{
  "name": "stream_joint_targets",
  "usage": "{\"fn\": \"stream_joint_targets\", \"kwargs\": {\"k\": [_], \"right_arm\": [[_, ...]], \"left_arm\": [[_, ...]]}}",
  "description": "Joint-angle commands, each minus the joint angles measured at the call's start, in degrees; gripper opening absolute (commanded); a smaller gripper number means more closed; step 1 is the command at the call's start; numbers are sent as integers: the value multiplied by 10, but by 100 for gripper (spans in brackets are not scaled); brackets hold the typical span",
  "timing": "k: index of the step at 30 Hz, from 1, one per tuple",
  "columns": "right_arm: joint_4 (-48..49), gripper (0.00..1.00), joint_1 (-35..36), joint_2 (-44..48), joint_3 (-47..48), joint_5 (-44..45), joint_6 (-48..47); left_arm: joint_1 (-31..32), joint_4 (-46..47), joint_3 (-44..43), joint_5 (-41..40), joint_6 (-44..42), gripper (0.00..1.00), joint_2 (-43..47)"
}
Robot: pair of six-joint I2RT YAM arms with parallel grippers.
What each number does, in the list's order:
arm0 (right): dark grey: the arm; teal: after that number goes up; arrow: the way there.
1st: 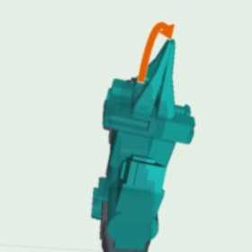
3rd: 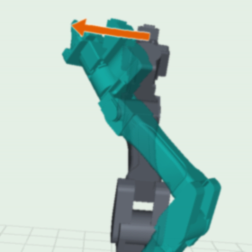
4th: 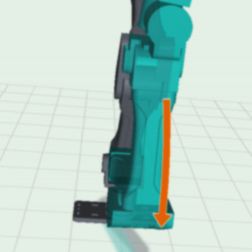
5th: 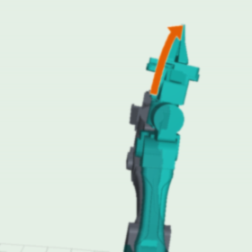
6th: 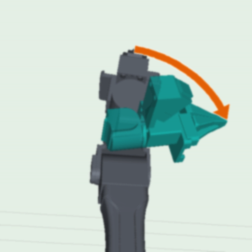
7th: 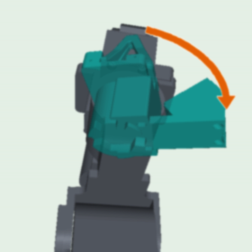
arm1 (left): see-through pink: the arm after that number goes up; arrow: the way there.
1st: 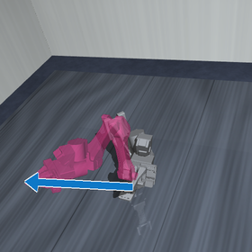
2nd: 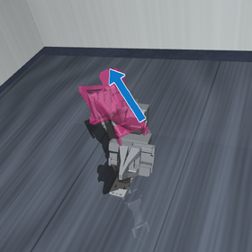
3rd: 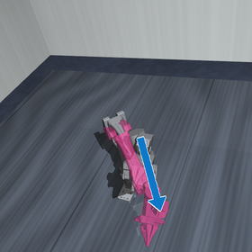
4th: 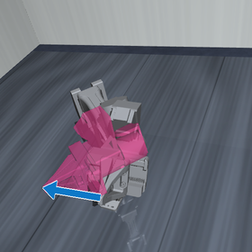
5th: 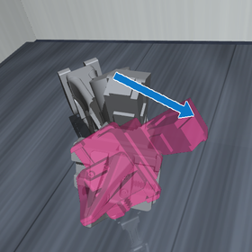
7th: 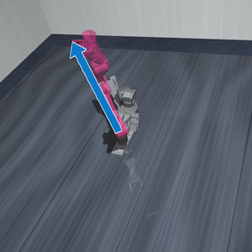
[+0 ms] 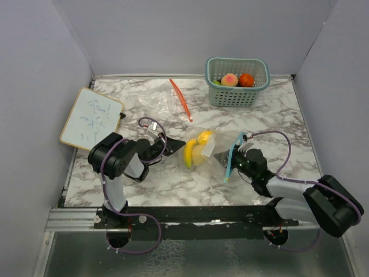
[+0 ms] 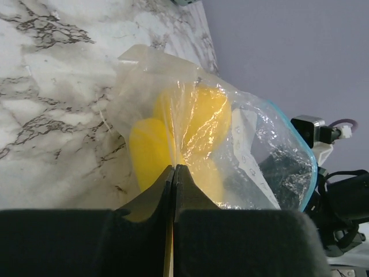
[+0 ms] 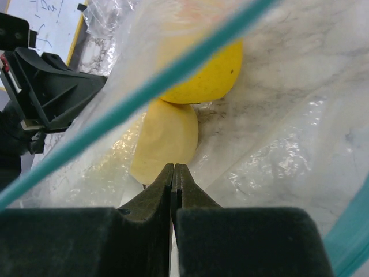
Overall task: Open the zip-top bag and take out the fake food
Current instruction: Pick up the fake fruit from the zipper food storage bag.
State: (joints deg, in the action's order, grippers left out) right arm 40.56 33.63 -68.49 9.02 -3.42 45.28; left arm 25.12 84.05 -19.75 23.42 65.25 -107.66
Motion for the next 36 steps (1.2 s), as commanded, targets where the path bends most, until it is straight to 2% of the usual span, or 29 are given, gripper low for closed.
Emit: {"fn": "stream_joint_targets", "kwargs": {"k": [1, 8, 10, 14, 15, 21, 27, 29, 30, 32, 36], "right_arm": [[8, 2, -4, 1, -5, -13, -12], [34, 2, -4, -21, -10, -28, -17], [43, 2, -4, -27, -11, -32, -18], [58, 2, -4, -27, -18, -40, -17], [60, 2, -4, -25, -18, -42, -20], [92, 2, -4, -25, -32, -51, -22], [134, 2, -4, -42, -50, -54, -16], [140, 2, -5, -47, -51, -53, -15], [148, 2, -4, -51, -52, -53, -14], [166, 2, -4, -57, -57, -60, -15], [203, 4, -4, -63, -73, -63, -6]], "left_arm": [[-2, 98, -11, 36, 17, 0, 10], [7, -53, -24, 37, -52, 0, 151], [20, -122, -37, 31, -79, 0, 207], [62, -345, -87, -30, -185, 0, 296], [64, -354, -87, -37, -195, 0, 295], [63, -267, -57, -5, -154, 0, 255], [72, -316, -65, -9, -176, 0, 323], [86, -411, -94, -51, -234, 0, 340], [87, -430, -99, -50, -240, 0, 340], [90, -373, -85, -24, -209, 0, 360], [121, -464, -114, -73, -263, 0, 364]]}}
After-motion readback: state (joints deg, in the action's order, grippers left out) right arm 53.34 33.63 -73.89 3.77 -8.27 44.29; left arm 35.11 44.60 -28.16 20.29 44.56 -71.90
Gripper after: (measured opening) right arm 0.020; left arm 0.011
